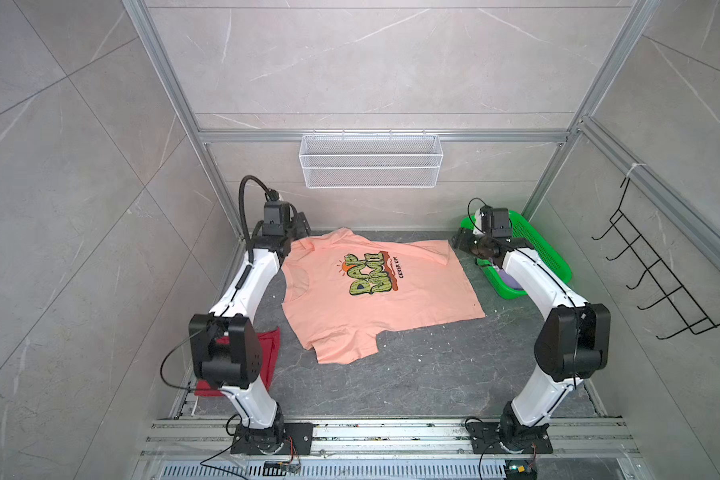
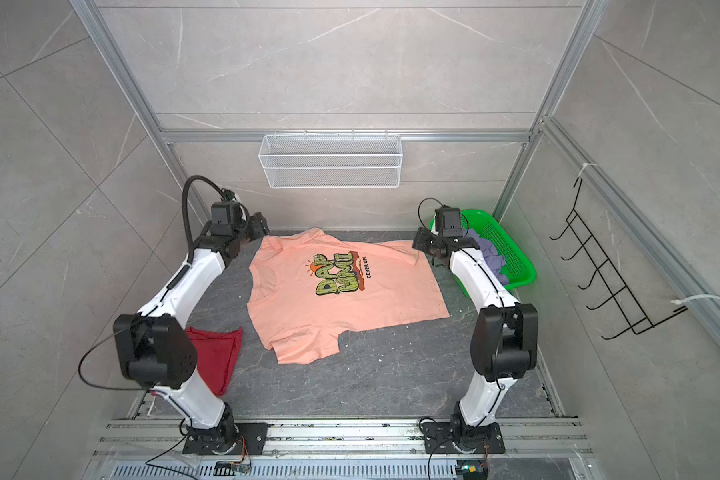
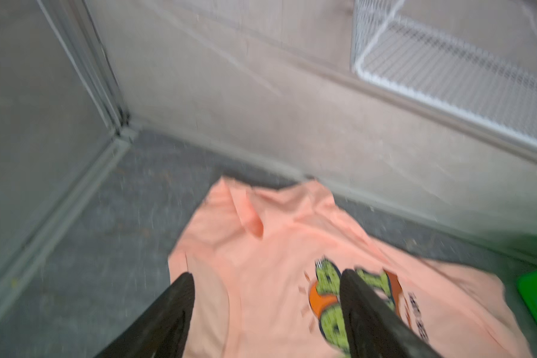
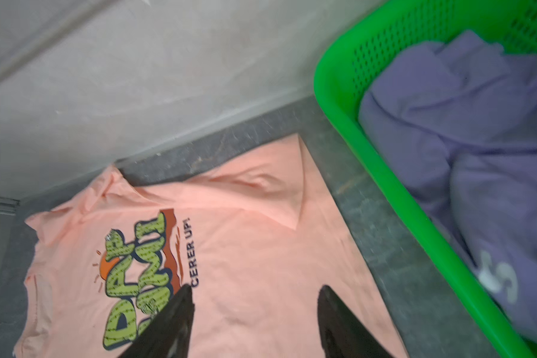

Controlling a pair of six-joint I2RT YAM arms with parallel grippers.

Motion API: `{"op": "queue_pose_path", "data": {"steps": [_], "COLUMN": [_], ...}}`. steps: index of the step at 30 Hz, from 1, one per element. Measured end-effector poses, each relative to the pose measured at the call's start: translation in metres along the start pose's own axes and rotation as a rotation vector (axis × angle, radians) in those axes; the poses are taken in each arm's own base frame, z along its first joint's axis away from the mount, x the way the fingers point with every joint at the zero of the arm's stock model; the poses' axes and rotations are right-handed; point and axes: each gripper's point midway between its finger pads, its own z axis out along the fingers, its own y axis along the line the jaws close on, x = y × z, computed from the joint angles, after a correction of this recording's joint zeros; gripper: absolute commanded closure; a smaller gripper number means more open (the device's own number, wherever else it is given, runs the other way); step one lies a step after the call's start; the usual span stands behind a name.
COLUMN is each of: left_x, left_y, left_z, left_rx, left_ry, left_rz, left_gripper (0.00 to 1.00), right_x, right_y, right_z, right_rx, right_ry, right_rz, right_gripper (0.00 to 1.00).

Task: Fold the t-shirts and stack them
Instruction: 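Release the shirt and move both grippers to its hem nearest the robot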

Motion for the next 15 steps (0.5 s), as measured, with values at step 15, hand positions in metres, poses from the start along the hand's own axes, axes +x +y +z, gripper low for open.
{"op": "queue_pose_path", "data": {"steps": [15], "left_x": [0.270], "left_y": [0.016], "left_z": [-0.050], "left_rx": [-0.064], "left_ry": [0.543], "left_rz": [-0.155], "left_gripper": [0.25], "right_x": [0.111], "right_y": [-0.031], "right_z": [0.053], "right_rx": [-0.001], "right_ry": [0.266], "right_rz": [0.092], "right_gripper": [0.37]}}
